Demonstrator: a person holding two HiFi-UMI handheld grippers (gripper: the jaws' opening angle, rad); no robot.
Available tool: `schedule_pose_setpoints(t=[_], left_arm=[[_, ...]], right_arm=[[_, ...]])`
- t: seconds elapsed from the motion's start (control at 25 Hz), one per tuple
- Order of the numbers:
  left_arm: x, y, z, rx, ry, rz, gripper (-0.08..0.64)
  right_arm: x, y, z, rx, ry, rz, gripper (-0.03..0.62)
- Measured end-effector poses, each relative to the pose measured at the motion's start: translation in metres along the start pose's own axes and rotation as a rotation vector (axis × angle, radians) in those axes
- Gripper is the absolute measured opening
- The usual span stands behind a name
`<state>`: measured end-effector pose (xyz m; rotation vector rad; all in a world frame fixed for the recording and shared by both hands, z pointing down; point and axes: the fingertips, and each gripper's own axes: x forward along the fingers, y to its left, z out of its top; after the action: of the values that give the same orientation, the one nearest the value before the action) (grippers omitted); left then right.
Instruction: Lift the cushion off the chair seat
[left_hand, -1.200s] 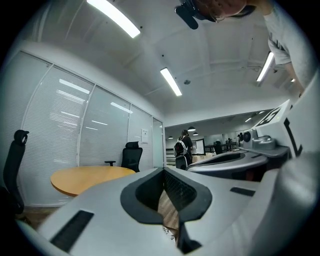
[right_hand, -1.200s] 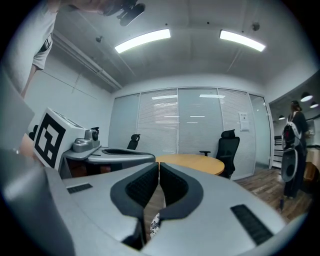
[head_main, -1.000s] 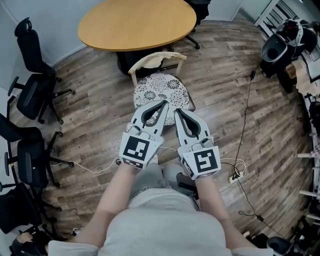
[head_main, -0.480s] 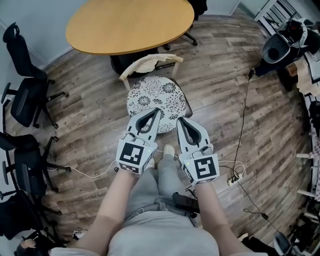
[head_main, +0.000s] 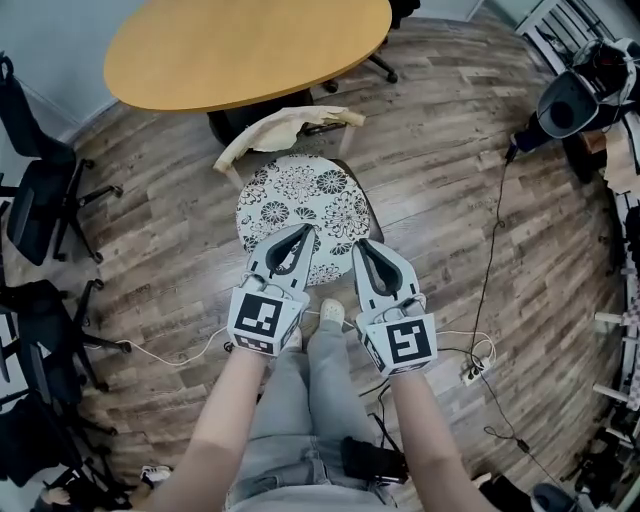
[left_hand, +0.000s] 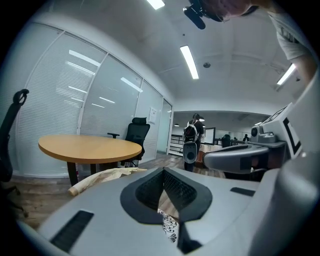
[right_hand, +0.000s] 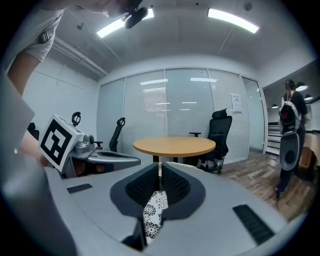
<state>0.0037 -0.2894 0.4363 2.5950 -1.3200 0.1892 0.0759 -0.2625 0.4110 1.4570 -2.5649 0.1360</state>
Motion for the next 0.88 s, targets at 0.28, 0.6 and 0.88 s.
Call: schedule_pose_setpoints(t=[0.28, 0.6, 0.88], left_arm=[[0.043, 0.005, -0.037, -0.041, 0.017, -0.001, 0.005], [0.078, 0.015, -0.073, -0.058, 0.017, -0.004, 0.005], [0.101, 0.023, -0.118, -0.078, 0.054, -0.001, 0.005]], right_arm=[[0.021, -0.031, -0.051, 0.047, 0.052, -0.048, 0.028], [0.049, -0.069, -0.124, 0.145, 0.144, -0.091, 0.249], [0.080, -0.097, -0.197, 0.239, 0.208, -0.068, 0.265]])
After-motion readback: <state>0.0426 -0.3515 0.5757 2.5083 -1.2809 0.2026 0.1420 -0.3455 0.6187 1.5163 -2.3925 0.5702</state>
